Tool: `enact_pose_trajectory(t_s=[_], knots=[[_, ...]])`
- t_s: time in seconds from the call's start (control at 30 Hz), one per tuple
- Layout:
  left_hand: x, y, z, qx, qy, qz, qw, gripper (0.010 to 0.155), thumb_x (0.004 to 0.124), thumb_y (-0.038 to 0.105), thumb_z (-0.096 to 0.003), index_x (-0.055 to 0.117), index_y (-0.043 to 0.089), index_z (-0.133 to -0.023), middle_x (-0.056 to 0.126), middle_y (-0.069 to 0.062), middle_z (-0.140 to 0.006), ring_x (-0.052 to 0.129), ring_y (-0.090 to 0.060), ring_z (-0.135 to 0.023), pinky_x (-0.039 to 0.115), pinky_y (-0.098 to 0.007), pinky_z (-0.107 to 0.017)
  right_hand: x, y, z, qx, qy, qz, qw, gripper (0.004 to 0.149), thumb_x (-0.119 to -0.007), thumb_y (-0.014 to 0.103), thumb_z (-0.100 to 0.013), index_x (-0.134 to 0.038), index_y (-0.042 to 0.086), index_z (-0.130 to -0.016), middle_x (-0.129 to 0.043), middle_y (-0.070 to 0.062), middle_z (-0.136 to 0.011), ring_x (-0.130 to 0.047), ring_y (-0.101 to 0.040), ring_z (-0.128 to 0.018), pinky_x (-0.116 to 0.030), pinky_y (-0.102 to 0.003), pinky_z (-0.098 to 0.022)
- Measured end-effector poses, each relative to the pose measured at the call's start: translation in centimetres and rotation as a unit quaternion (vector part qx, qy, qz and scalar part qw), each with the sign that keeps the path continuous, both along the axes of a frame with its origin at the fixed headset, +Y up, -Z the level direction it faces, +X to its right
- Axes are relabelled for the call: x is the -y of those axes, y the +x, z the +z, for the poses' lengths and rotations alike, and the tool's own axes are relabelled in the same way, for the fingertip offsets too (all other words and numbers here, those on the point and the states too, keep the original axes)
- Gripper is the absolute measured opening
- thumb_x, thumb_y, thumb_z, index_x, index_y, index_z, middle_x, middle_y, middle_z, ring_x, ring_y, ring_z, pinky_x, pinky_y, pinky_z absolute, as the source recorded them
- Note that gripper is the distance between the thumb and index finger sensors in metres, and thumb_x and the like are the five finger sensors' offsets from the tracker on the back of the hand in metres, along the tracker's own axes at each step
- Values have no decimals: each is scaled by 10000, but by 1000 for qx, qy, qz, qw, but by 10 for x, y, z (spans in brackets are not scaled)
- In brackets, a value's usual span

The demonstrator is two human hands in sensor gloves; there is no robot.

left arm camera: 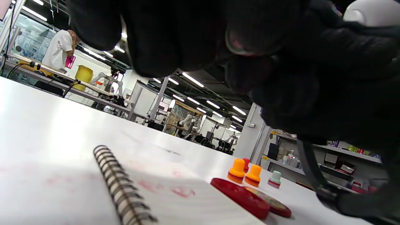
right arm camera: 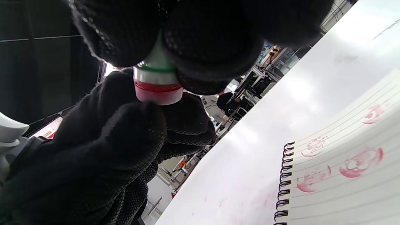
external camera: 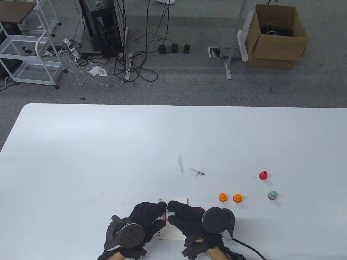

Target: Stamp reward stamp onto notebook

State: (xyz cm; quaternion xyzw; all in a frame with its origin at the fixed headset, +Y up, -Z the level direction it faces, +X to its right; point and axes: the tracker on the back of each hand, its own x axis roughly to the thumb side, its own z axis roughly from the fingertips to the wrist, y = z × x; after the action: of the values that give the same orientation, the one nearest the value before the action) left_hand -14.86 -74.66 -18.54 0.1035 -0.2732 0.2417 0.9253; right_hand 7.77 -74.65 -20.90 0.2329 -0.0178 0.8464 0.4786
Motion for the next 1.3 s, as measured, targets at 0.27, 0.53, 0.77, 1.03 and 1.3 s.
enact_pose_trajectory(t_s=[0.27, 0.53, 0.77, 1.03, 1.3], knots=[[1, 1, -1, 10, -15, 18, 1000, 659, 811, 471, -438, 634, 228, -1024, 909, 30, -870, 967, -230, -810, 794, -509, -705, 6, -4, -1, -8, -8, -6, 1000, 573, -868, 378, -385, -803, 67, -862, -975, -130, -672, -974, -165, -320, -838, -253, -222], [-1, -1, -2, 16, -31, 41, 999, 651, 846, 425, -421, 665, 207, -1008, 937, 18, -839, 995, -230, -775, 810, -511, -696, 9, -6, 0, -15, -20, -19, 1000, 579, -866, 375, -389, -785, 64, -870, -962, -133, -685, -968, -167, -334, -834, -253, -232], [-1, -1, -3, 22, -43, 52, 997, 654, 863, 403, -414, 671, 198, -1005, 940, 10, -838, 994, -240, -776, 807, -517, -697, 11, -7, -1, -26, -36, -30, 999, 575, -866, 369, -397, -770, 60, -872, -953, -139, -692, -966, -170, -344, -832, -255, -241], [0, -1, -4, 24, -49, 59, 997, 655, 866, 403, -412, 673, 196, -1003, 943, 11, -834, 999, -238, -770, 811, -517, -694, 12, -6, -1, -27, -36, -32, 998, 573, -863, 366, -401, -766, 53, -872, -948, -144, -690, -963, -172, -344, -830, -255, -241], [0, -2, -5, 27, -57, 65, 996, 654, 867, 404, -411, 678, 190, -1000, 946, 6, -828, 1001, -243, -764, 811, -520, -690, 14, -5, -2, -30, -56, -46, 997, 569, -857, 366, -408, -769, 47, -871, -952, -147, -686, -967, -172, -339, -833, -255, -237]])
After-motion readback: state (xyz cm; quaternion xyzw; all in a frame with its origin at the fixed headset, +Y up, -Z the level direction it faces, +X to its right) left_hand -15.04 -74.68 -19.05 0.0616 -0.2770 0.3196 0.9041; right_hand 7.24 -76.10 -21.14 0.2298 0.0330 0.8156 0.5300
